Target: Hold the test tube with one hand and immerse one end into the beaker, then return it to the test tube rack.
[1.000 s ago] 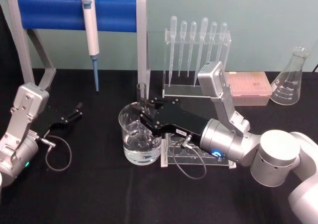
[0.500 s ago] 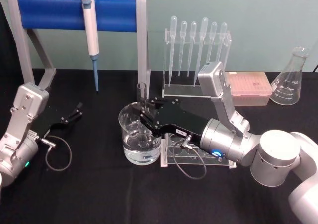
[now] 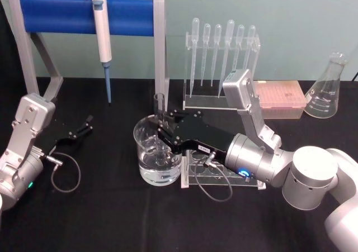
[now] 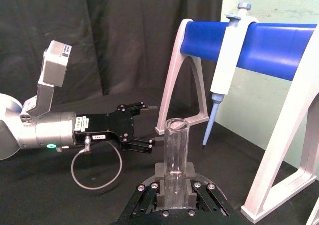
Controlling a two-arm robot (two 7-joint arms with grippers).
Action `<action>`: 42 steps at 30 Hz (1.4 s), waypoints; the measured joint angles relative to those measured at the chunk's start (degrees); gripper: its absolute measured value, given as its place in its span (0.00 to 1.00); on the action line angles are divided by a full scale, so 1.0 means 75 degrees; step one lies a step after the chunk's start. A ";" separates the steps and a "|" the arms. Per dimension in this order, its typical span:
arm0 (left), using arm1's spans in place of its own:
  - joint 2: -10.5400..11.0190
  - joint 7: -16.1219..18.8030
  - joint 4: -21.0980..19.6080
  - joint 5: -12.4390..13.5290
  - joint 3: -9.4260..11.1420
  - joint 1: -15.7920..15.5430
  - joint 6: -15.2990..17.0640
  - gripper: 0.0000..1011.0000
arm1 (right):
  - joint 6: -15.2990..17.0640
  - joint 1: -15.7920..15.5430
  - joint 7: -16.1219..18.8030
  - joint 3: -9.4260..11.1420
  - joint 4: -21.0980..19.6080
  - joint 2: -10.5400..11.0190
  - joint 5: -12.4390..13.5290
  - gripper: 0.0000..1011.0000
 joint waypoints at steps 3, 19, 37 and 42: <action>0.0000 0.0000 0.0000 0.0000 0.0000 0.0000 0.0000 0.99 | 0.0000 -0.0001 0.0000 0.0000 0.0000 0.0000 0.0000 0.22; 0.0000 0.0000 -0.0001 0.0000 0.0000 0.0000 0.0000 0.99 | 0.0000 0.0000 0.0000 0.0000 0.0000 0.0000 0.0000 0.22; 0.0000 0.0000 0.0000 0.0000 0.0000 0.0000 0.0000 0.99 | 0.0746 -0.0157 -0.0272 0.0547 -0.2276 0.0686 0.0005 0.22; 0.0000 0.0000 -0.0001 0.0000 0.0000 0.0000 0.0000 0.99 | 0.0752 -0.0478 -0.0477 0.0974 -0.3077 0.1061 0.0213 0.22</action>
